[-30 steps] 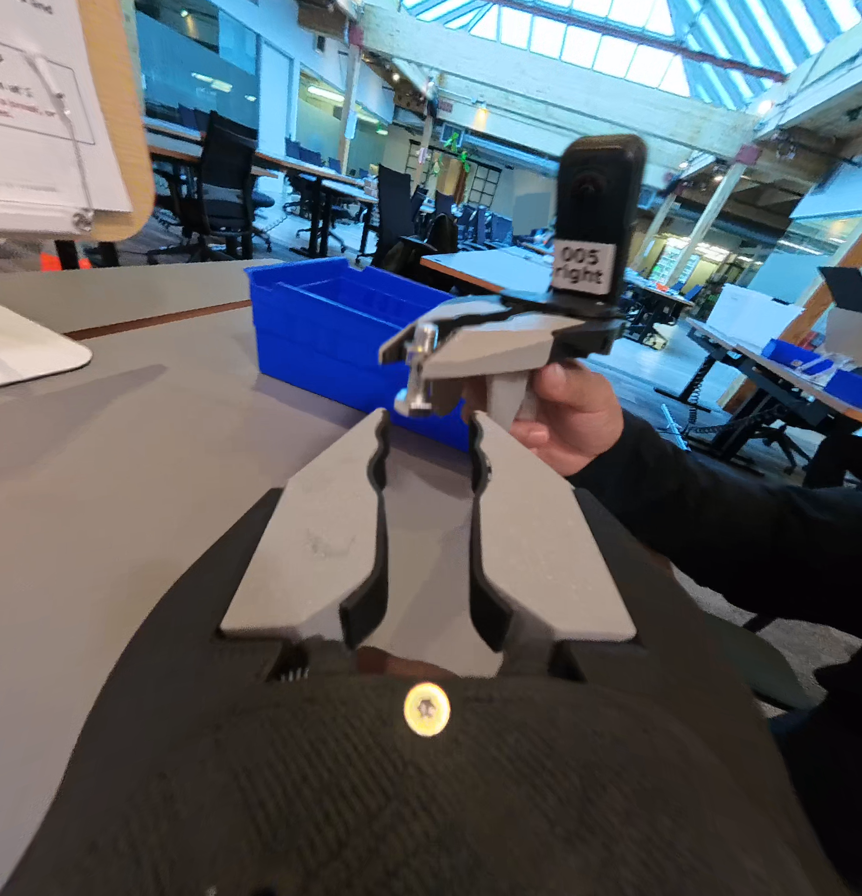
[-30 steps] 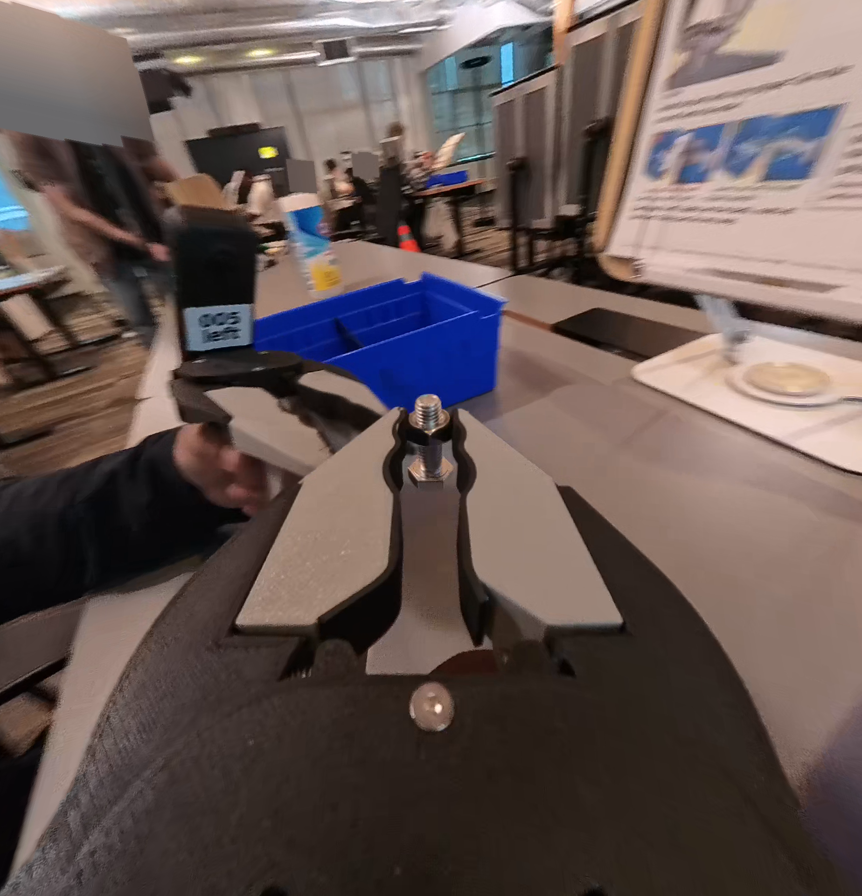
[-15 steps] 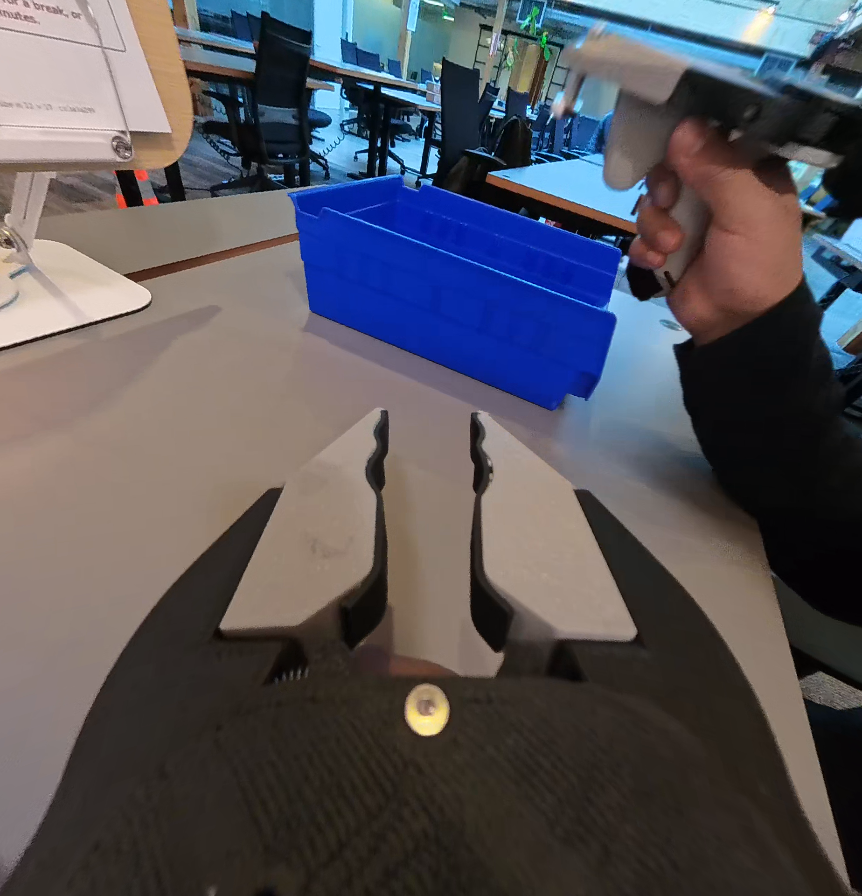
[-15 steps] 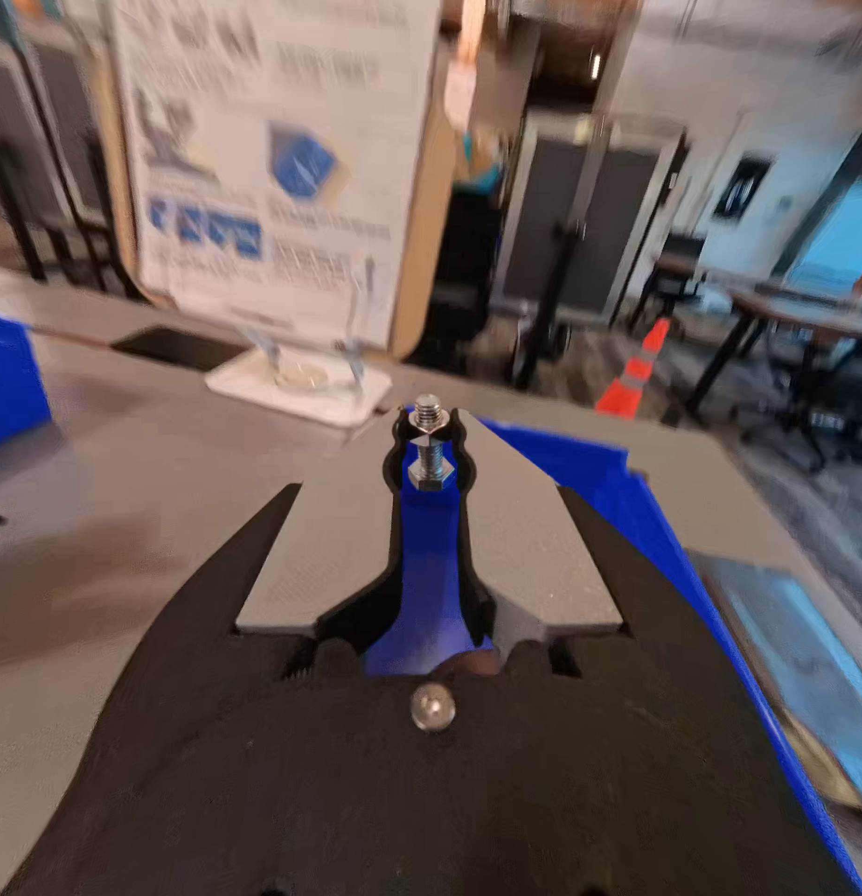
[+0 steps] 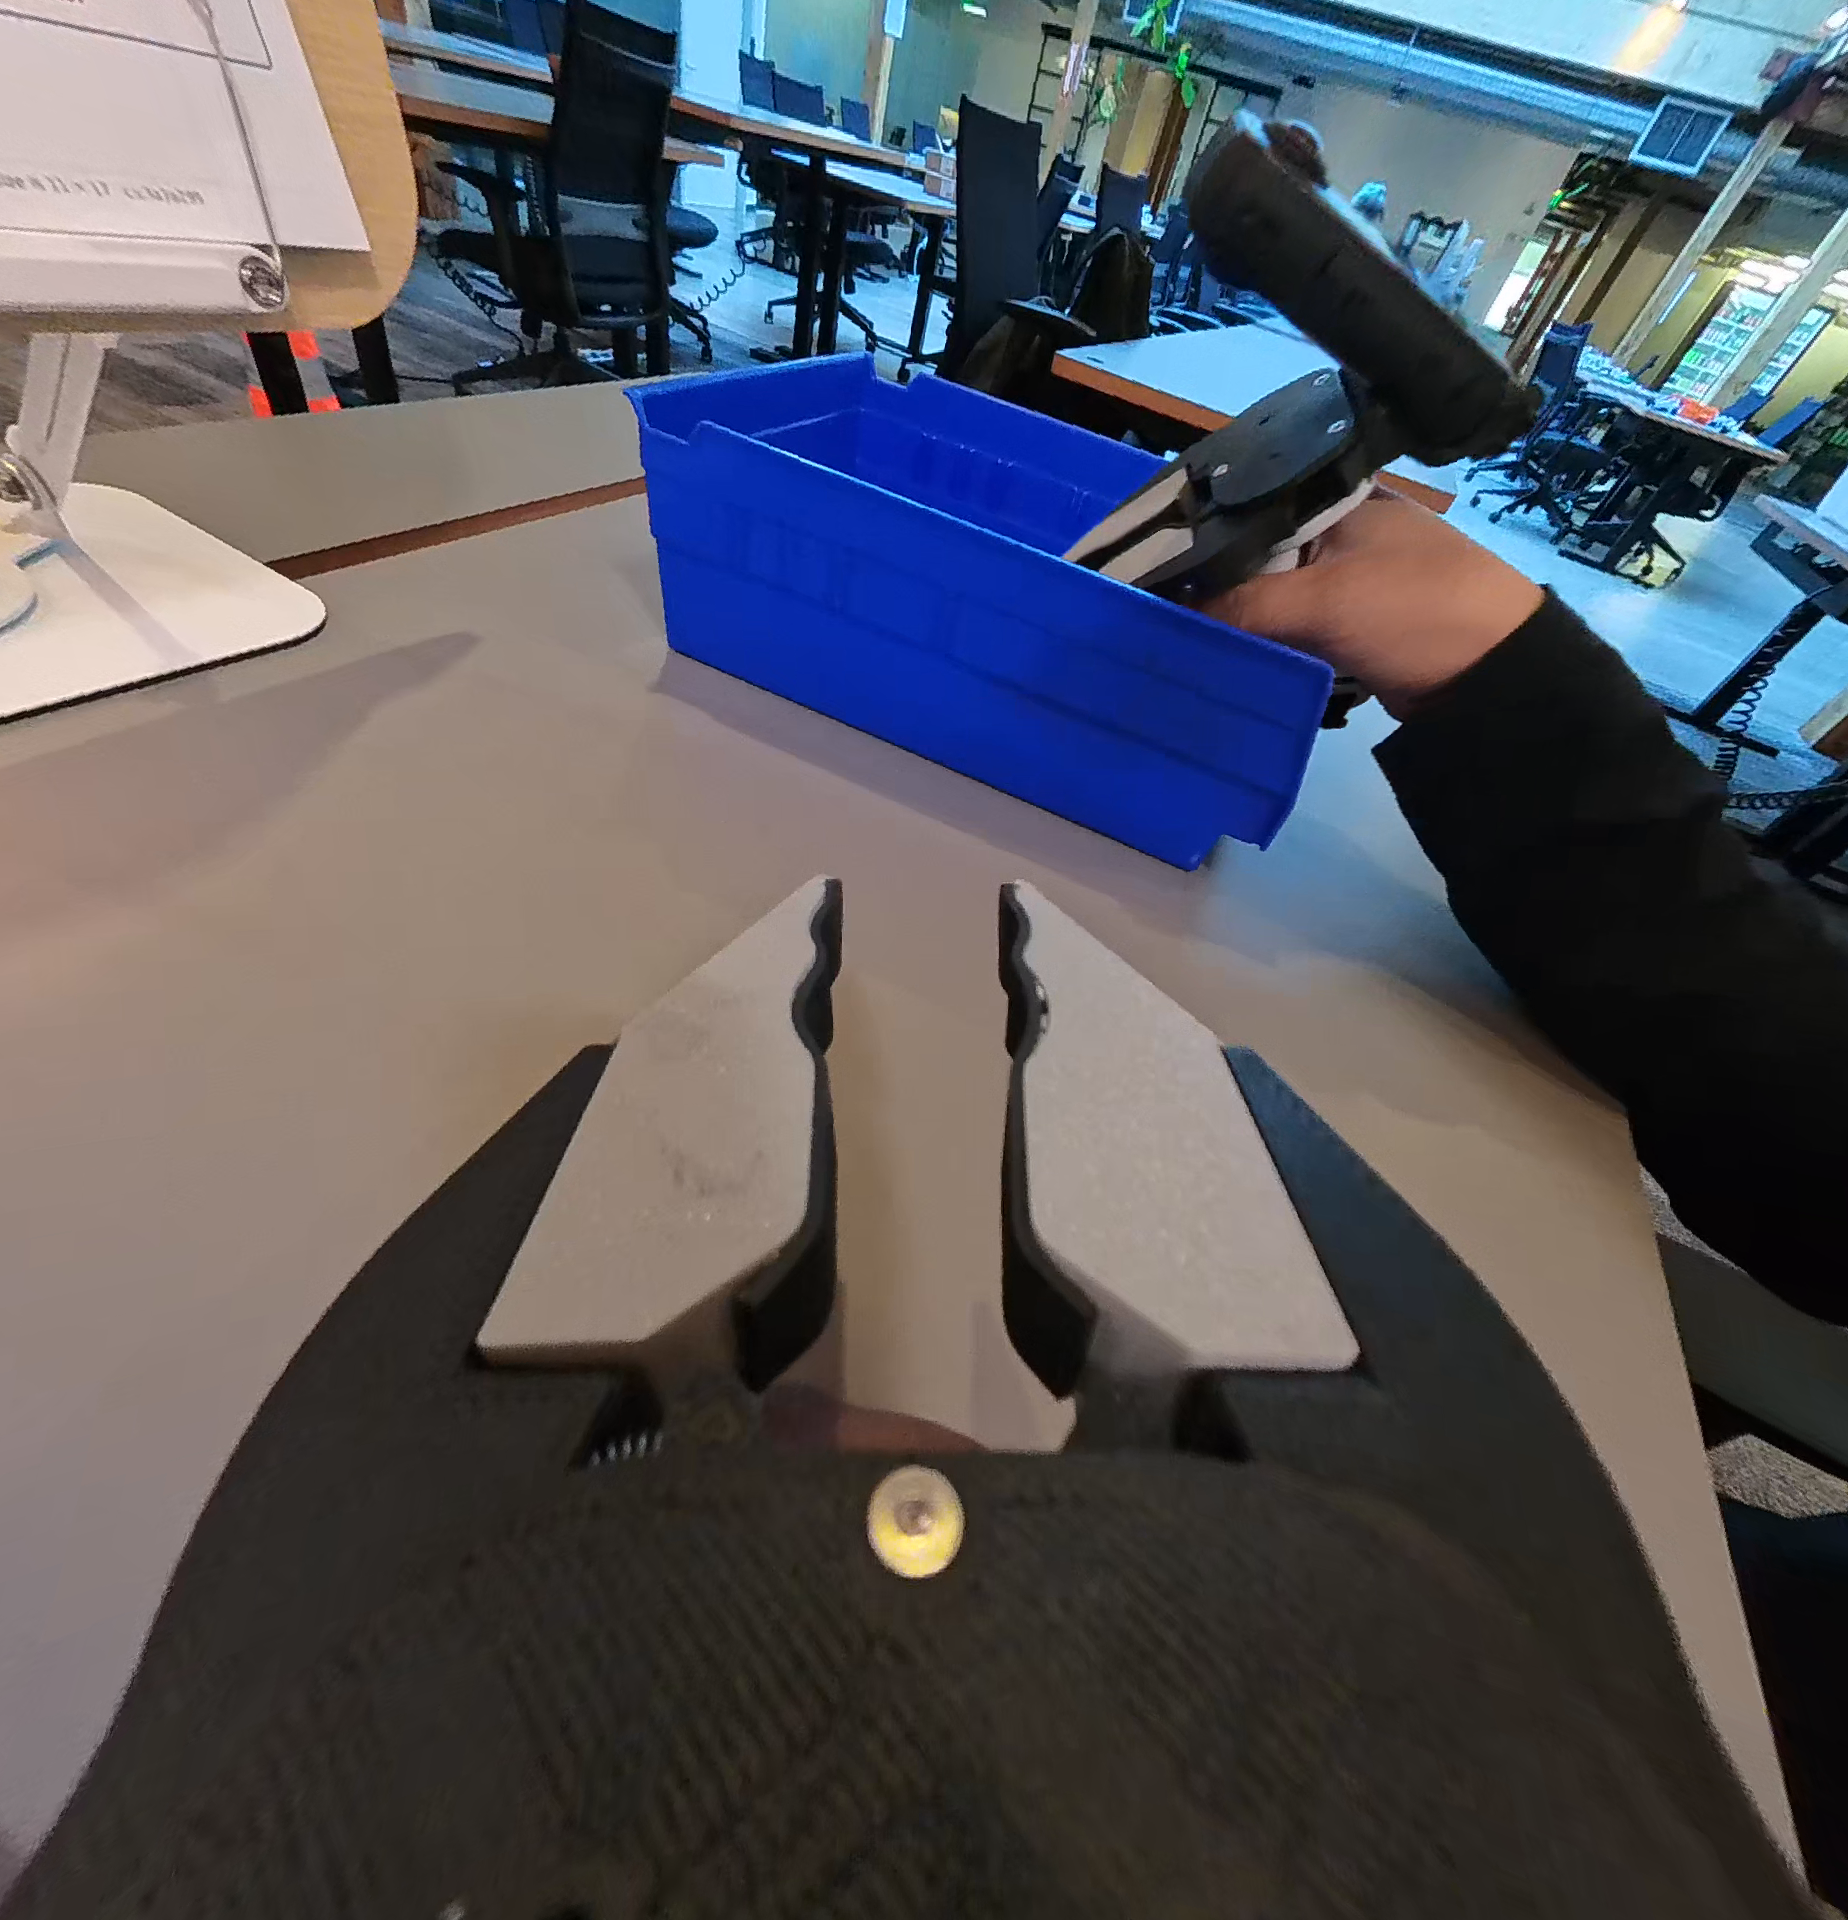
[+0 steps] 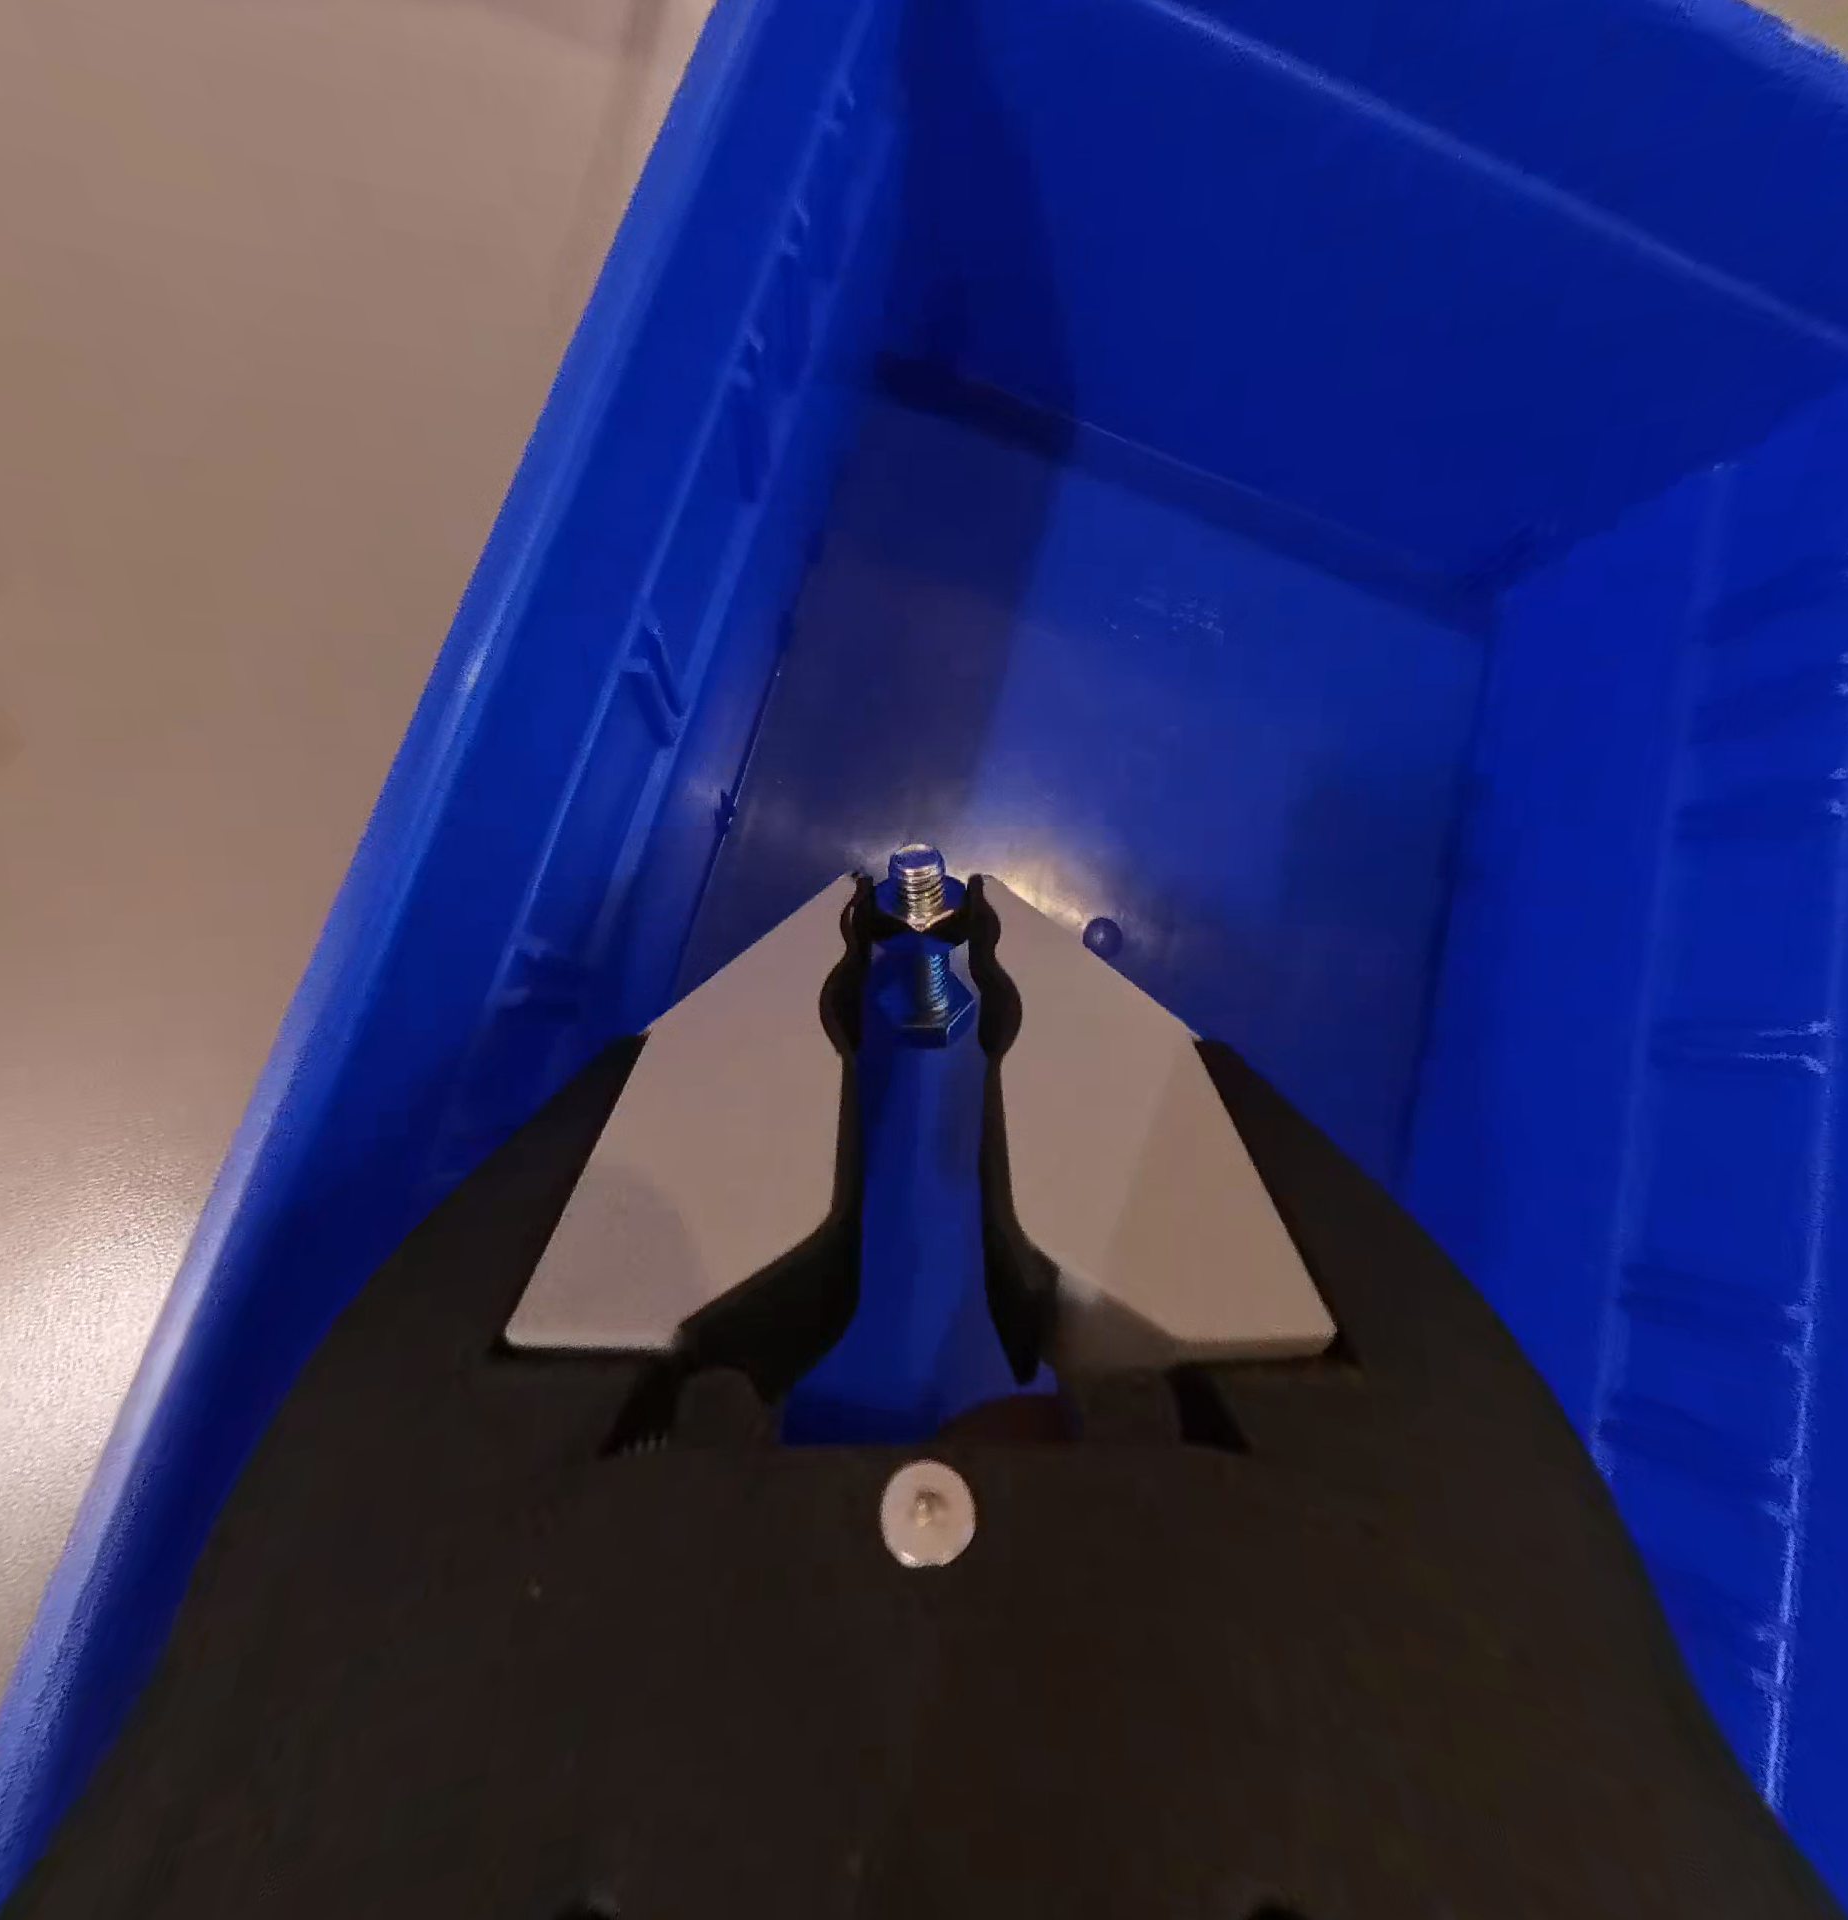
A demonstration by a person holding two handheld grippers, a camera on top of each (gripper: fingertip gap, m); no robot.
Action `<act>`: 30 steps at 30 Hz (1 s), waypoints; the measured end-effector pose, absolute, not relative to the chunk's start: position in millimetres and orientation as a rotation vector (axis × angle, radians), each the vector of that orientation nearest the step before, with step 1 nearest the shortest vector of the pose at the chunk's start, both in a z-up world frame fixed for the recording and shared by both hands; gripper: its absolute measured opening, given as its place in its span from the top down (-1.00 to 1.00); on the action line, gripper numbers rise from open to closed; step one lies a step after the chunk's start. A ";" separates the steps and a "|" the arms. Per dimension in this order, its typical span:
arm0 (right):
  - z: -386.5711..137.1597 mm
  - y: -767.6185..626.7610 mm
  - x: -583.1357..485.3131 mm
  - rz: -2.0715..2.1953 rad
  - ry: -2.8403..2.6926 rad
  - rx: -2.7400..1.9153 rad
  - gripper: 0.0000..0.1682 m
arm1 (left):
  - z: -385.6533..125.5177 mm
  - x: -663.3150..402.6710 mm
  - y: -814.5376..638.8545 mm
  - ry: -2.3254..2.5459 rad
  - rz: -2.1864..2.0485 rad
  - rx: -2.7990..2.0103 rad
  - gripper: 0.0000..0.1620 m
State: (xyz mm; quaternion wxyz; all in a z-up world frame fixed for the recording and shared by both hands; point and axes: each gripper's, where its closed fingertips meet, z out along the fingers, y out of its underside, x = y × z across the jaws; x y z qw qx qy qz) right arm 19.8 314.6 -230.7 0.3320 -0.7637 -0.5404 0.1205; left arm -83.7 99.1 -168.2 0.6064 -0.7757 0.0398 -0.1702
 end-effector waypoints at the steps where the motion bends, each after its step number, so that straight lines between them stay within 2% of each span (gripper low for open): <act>1: -231.1 315.7 20.5 0.315 -1.404 -2.006 0.81 | -167.9 -83.5 98.9 0.093 -0.395 -1.793 0.67; 6: -236.1 320.2 24.0 0.261 -1.405 -2.031 0.80 | -169.9 -81.9 99.1 0.101 -0.396 -1.804 0.67; 13: -210.2 330.3 21.5 0.282 -1.287 -1.924 0.78 | -171.0 -82.8 99.3 0.097 -0.397 -1.808 0.67; 16: -175.1 342.4 24.1 0.286 -1.134 -1.804 0.76 | -170.8 -82.5 99.1 0.099 -0.395 -1.809 0.67; 19: -118.1 340.5 26.4 0.378 -0.959 -1.574 0.74 | -169.9 -82.2 98.8 0.100 -0.395 -1.805 0.67; 24: -25.6 268.3 25.8 0.636 -0.823 -1.054 0.71 | -174.6 -77.4 99.5 0.116 -0.406 -1.826 0.67; 27: -5.0 212.8 18.3 0.722 -0.829 -0.846 0.74 | -182.7 -75.2 101.2 0.128 -0.398 -1.858 0.67; 30: -15.4 159.6 -9.7 0.827 -0.950 -0.782 0.81 | -189.0 -71.9 101.9 0.145 -0.398 -1.884 0.67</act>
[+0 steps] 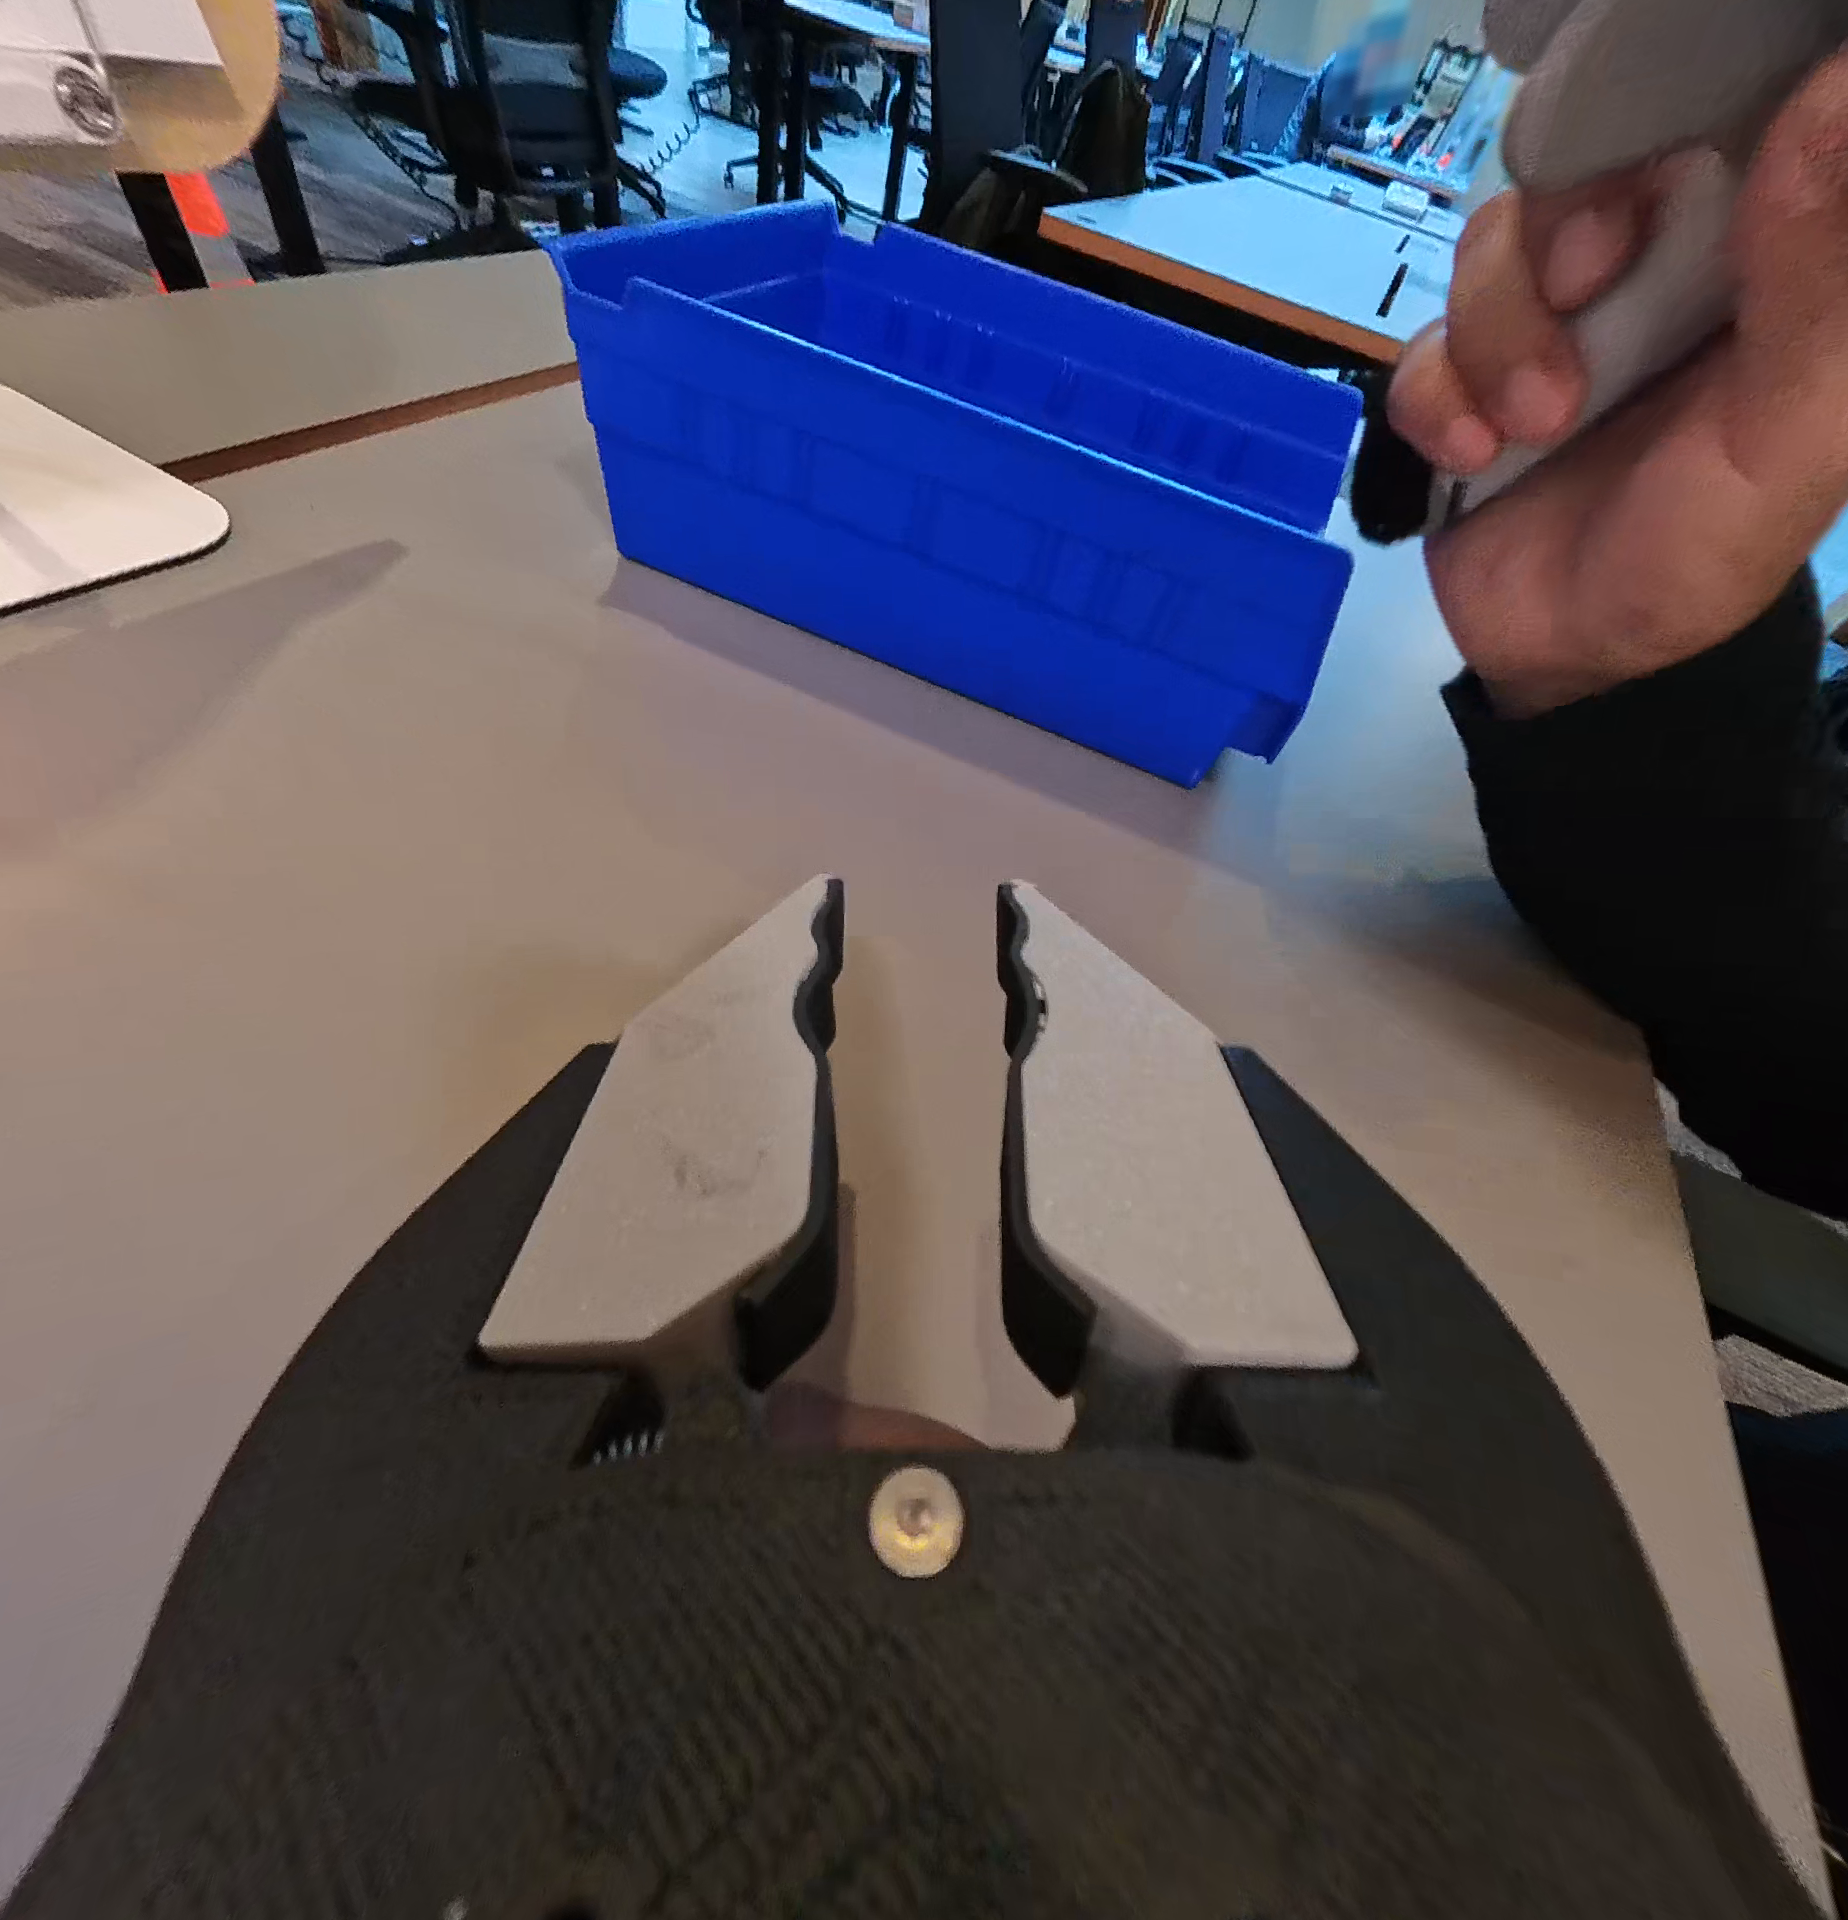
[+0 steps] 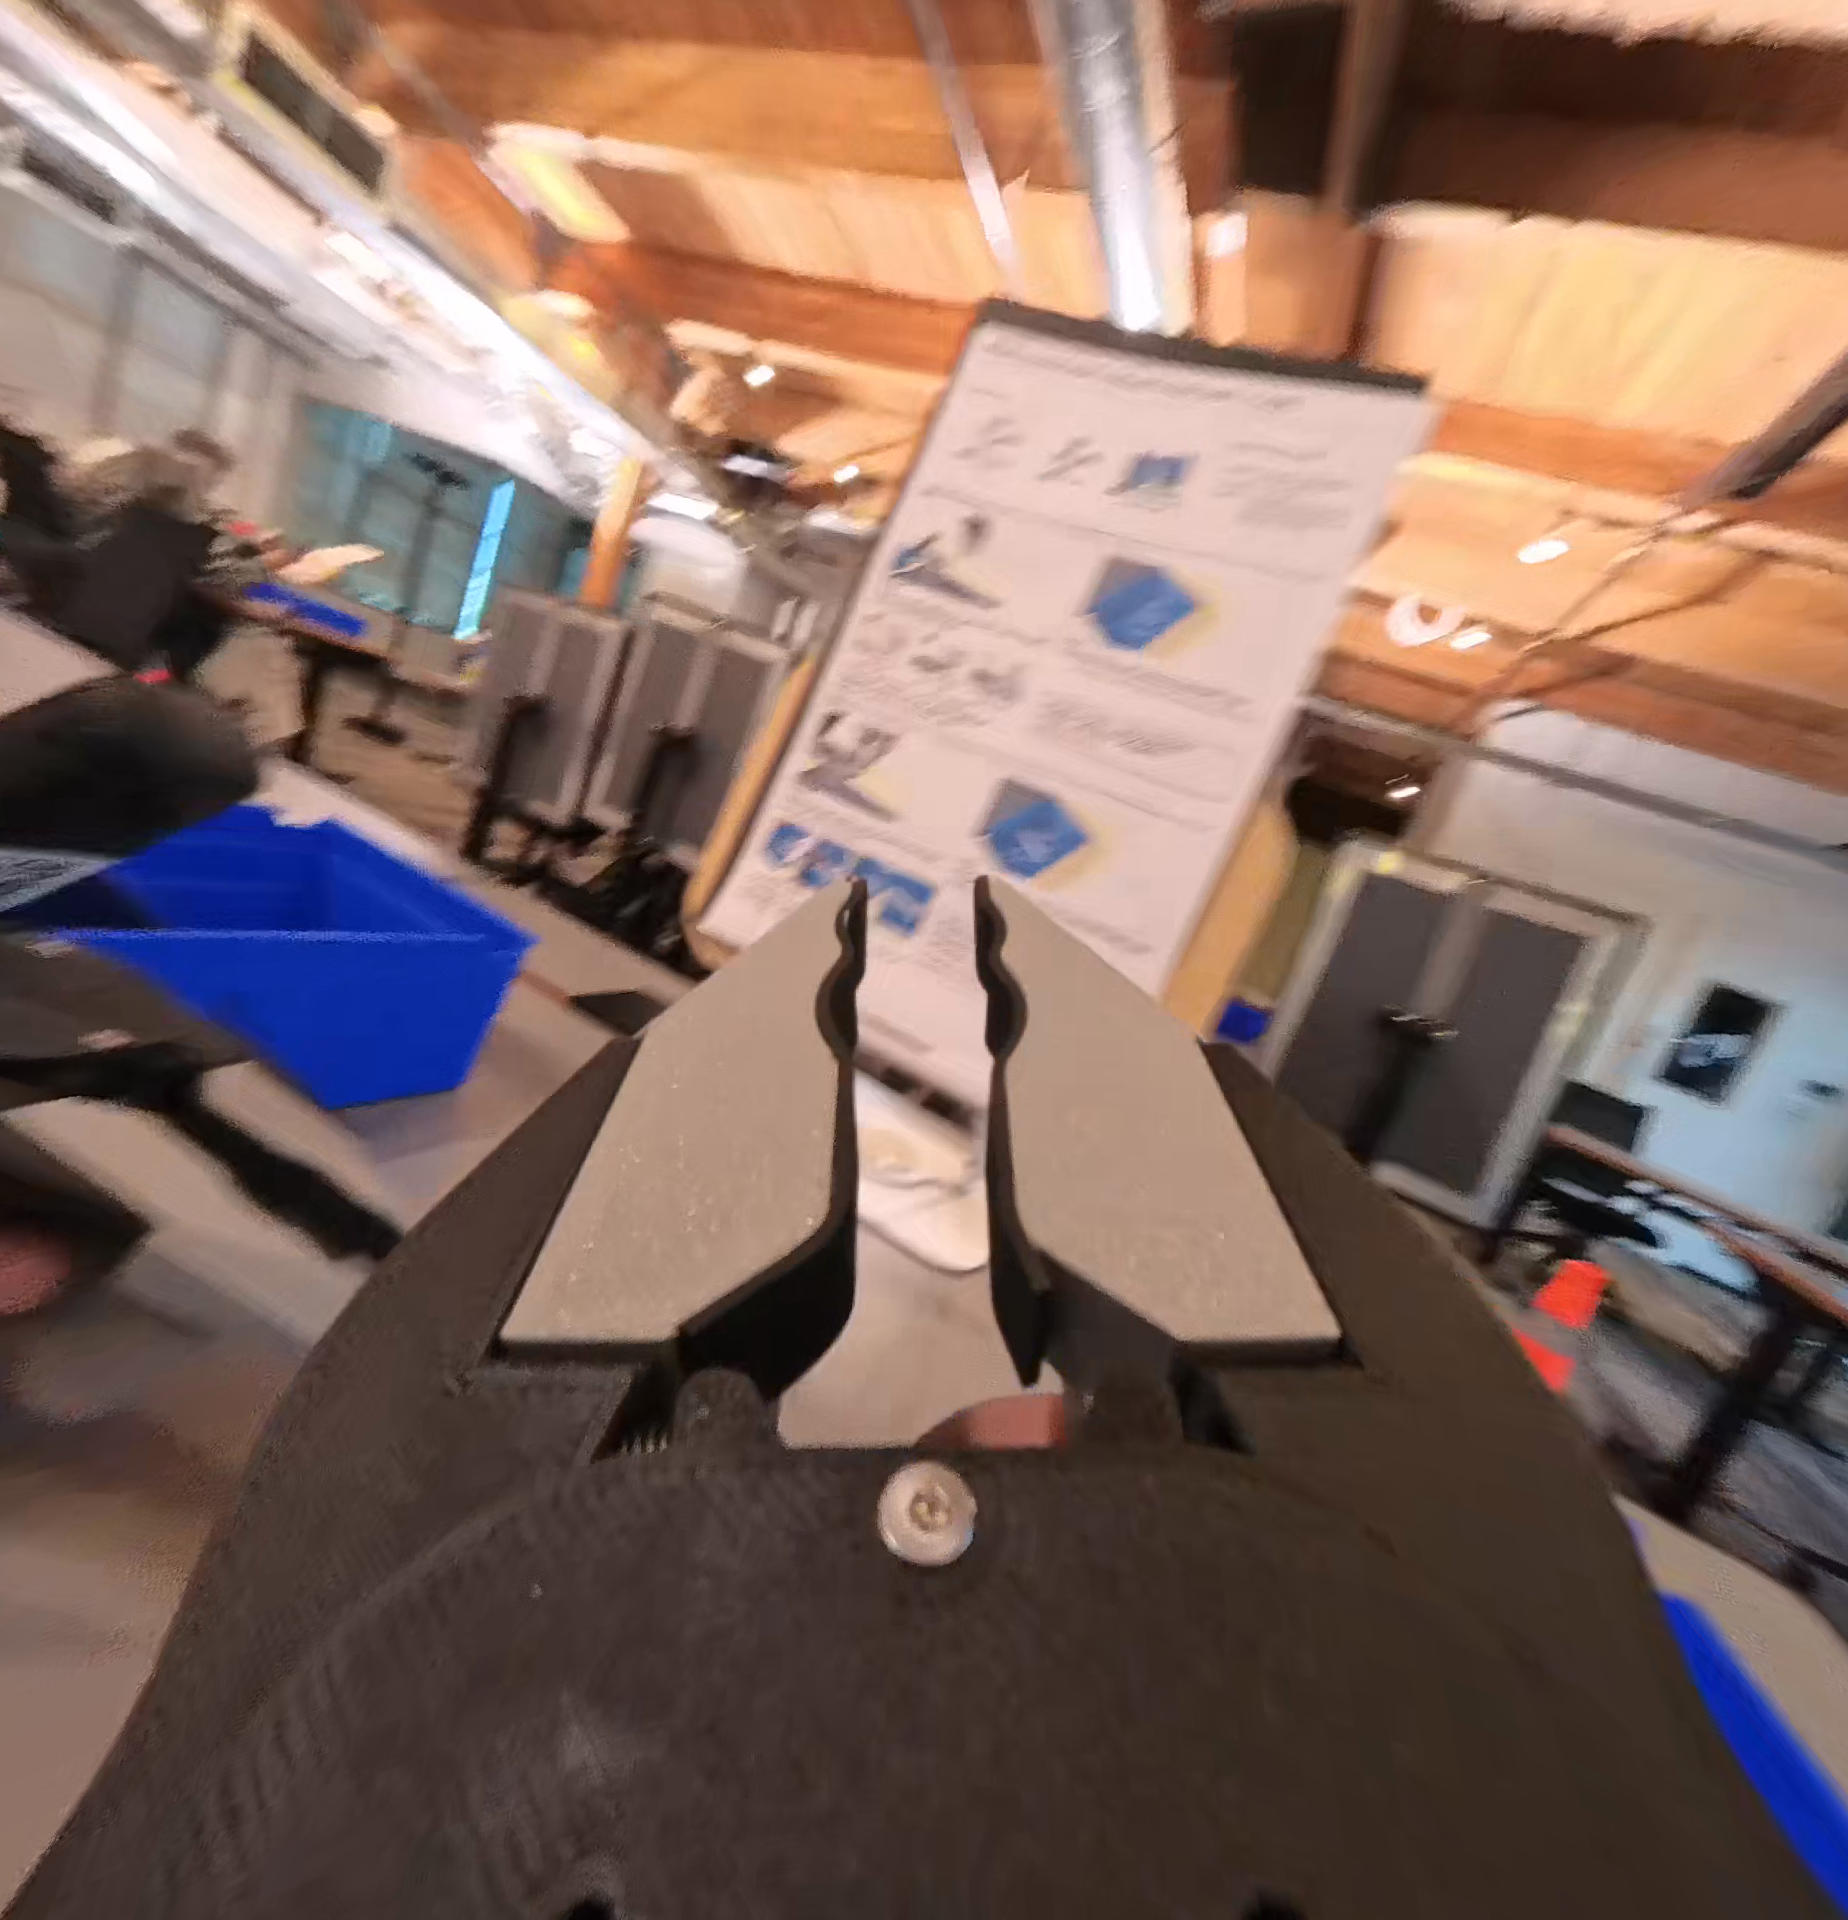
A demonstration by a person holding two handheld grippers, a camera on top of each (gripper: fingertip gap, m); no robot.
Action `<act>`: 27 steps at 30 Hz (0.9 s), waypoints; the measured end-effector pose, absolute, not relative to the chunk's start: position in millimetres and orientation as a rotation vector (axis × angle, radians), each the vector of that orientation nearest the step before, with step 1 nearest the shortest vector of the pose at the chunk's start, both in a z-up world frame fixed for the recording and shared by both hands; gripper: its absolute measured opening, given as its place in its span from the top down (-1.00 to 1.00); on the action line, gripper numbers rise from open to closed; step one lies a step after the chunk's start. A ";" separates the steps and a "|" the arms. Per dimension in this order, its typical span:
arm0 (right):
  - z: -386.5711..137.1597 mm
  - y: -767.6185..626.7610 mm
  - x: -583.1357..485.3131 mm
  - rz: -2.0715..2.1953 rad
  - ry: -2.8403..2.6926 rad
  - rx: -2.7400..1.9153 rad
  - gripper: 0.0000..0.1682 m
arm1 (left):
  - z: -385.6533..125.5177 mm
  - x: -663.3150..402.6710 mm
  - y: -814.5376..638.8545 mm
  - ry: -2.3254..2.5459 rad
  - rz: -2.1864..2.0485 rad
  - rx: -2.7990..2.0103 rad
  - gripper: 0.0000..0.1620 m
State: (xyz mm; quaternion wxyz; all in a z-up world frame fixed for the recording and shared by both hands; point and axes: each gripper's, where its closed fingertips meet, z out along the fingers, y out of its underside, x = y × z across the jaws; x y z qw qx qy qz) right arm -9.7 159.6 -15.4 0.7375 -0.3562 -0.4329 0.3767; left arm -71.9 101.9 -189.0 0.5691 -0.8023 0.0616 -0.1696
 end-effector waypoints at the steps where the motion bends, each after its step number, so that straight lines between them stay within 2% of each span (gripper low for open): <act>1: -26.5 146.8 -22.6 0.852 -1.017 -0.809 0.83 | -190.2 -71.0 102.0 0.150 -0.396 -1.888 0.67; 5: -98.8 123.4 -73.5 0.989 -1.294 -1.134 0.62 | -194.4 -70.2 102.8 0.162 -0.378 -1.905 0.67; 10: -156.1 136.7 -90.6 0.796 -1.458 -1.295 0.59 | -192.8 -70.5 102.7 0.160 -0.376 -1.902 0.67; 22: -178.4 147.4 -97.6 0.803 -1.471 -1.376 0.60 | -195.8 -63.5 99.7 0.230 -0.319 -1.946 0.64; 27: -181.0 151.0 -97.8 0.783 -1.476 -1.365 0.61 | -158.6 -48.6 64.0 0.317 -0.258 -1.905 0.56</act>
